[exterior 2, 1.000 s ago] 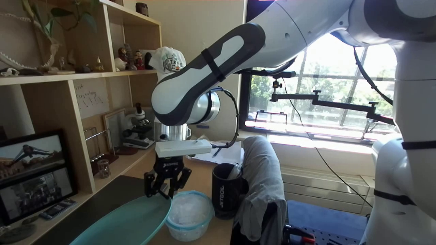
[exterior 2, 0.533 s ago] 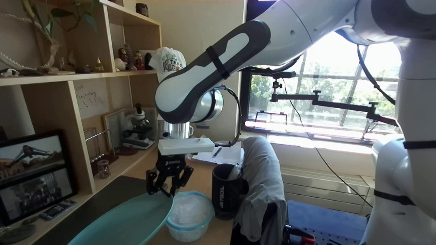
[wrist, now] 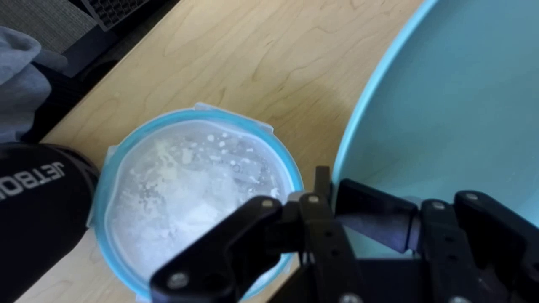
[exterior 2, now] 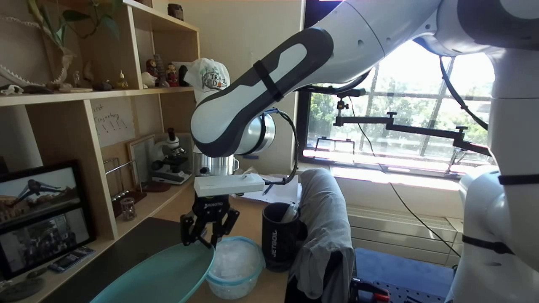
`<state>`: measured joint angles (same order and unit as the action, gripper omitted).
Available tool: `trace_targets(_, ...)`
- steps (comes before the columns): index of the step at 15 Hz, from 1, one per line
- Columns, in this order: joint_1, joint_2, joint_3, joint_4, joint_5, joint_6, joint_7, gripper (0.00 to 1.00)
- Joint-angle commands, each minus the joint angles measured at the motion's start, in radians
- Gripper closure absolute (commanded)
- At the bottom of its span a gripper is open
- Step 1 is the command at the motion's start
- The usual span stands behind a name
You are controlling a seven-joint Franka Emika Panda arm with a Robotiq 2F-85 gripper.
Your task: Move the teal plate from the right to the left
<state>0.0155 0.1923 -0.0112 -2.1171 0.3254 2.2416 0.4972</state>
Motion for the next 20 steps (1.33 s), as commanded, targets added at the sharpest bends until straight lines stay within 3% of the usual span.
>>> trace_targets(1, 0.041, -0.045, 0.009, -0.074, -0.004, 0.052, 0.120, 0.98)
trace_targets(6, 0.110, -0.090, 0.044, -0.224, 0.010, 0.182, 0.346, 0.98)
trace_targets(11, 0.153, -0.153, 0.072, -0.374, -0.010, 0.308, 0.660, 0.98)
trace_targets(16, 0.182, -0.202, 0.119, -0.450, -0.070, 0.328, 1.000, 0.98)
trace_targets(20, 0.203, -0.212, 0.179, -0.454, -0.058, 0.302, 1.163, 0.98)
